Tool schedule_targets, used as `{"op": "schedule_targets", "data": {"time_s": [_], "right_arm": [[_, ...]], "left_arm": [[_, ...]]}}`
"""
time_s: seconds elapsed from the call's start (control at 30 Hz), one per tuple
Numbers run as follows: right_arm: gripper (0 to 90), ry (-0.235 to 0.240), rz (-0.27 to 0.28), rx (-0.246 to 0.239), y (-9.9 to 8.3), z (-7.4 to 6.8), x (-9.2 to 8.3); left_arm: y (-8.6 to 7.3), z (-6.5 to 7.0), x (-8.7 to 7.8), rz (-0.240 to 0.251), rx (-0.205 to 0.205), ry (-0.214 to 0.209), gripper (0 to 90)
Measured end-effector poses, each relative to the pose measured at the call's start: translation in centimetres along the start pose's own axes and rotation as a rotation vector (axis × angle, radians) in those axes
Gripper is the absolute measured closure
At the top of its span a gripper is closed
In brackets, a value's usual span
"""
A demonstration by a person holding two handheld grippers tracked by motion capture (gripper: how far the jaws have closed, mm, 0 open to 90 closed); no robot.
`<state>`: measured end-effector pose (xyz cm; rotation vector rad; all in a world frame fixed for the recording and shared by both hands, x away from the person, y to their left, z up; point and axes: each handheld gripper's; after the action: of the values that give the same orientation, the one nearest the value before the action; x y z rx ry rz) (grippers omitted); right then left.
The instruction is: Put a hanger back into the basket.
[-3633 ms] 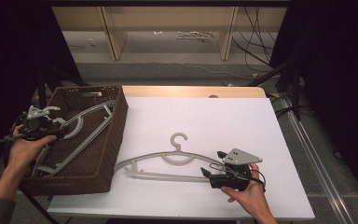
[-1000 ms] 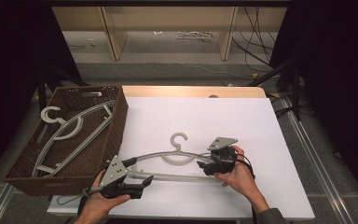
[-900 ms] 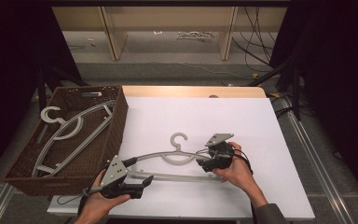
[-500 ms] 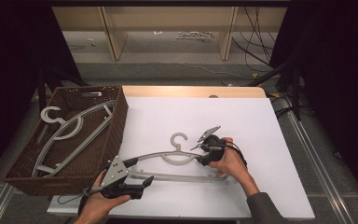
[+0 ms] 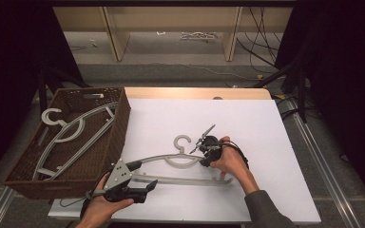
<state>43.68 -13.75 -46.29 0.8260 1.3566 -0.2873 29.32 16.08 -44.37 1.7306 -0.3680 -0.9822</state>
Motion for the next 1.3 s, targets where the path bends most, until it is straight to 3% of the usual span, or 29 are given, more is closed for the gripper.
{"op": "schedule_targets", "data": {"time_s": [0.03, 0.3, 0.57, 0.67, 0.7, 0.77, 0.8, 0.83, 1.0, 1.13, 1.23, 1.27, 1.3], "right_arm": [[65.2, -0.004, -0.001, -0.004, 0.0, -0.1, 0.0], [69.7, -0.001, -0.012, -0.057, 0.2, -0.3, 0.0], [77.3, -0.023, -0.078, -0.109, 1.1, -1.1, 0.1], [78.6, -0.024, -0.094, -0.119, 1.3, -1.2, 0.1], [78.8, -0.025, -0.092, -0.123, 1.3, -1.2, 0.1], [79.4, -0.027, -0.091, -0.146, 1.2, -1.3, 0.1], [79.8, -0.028, -0.09, -0.155, 1.2, -1.4, 0.1], [80.2, -0.035, -0.092, -0.167, 1.2, -1.5, 0.1], [81.5, -0.024, -0.073, -0.224, 1.0, -1.5, -0.1], [81.9, -0.042, -0.05, -0.268, 0.7, -1.6, -0.5], [82.0, -0.051, -0.04, -0.274, 0.7, -1.6, -1.1], [82.0, -0.047, -0.034, -0.283, 0.6, -1.6, -1.3], [82.0, -0.054, -0.029, -0.284, 0.6, -1.6, -1.5]], "left_arm": [[0.0, -0.1, 0.0, -0.002, 0.015, -0.003, 19.8], [0.0, 0.0, 0.1, -0.005, 0.0, -0.02, 20.1], [0.1, 0.1, 0.2, -0.003, -0.012, -0.023, 21.0], [0.1, 0.5, 0.5, -0.013, 0.0, -0.039, 21.3], [0.3, 0.5, 0.6, -0.016, 0.028, -0.039, 21.4], [0.5, 0.5, 0.9, -0.012, 0.043, -0.038, 21.9], [0.5, 0.6, 1.1, -0.011, 0.023, -0.045, 22.0], [0.6, 0.4, 1.2, -0.016, 0.041, -0.039, 22.3], [1.1, 0.1, 1.7, -0.016, 0.042, -0.038, 22.5], [1.9, -0.7, 2.8, -0.021, 0.058, -0.04, 21.9], [2.7, -1.0, 4.3, -0.033, 0.068, -0.04, 21.9], [3.0, -0.9, 4.8, -0.041, 0.053, -0.038, 21.9], [3.5, -0.9, 5.5, -0.056, 0.078, -0.033, 21.9]]}}
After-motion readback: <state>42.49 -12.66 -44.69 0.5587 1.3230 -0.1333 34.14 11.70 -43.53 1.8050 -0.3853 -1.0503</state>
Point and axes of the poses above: each handheld gripper's, and its own axes: x roughly forward along the jaws, y roughly out of its top, z roughly to its right, and after that the axes turned 7 degrees about x, right-handed
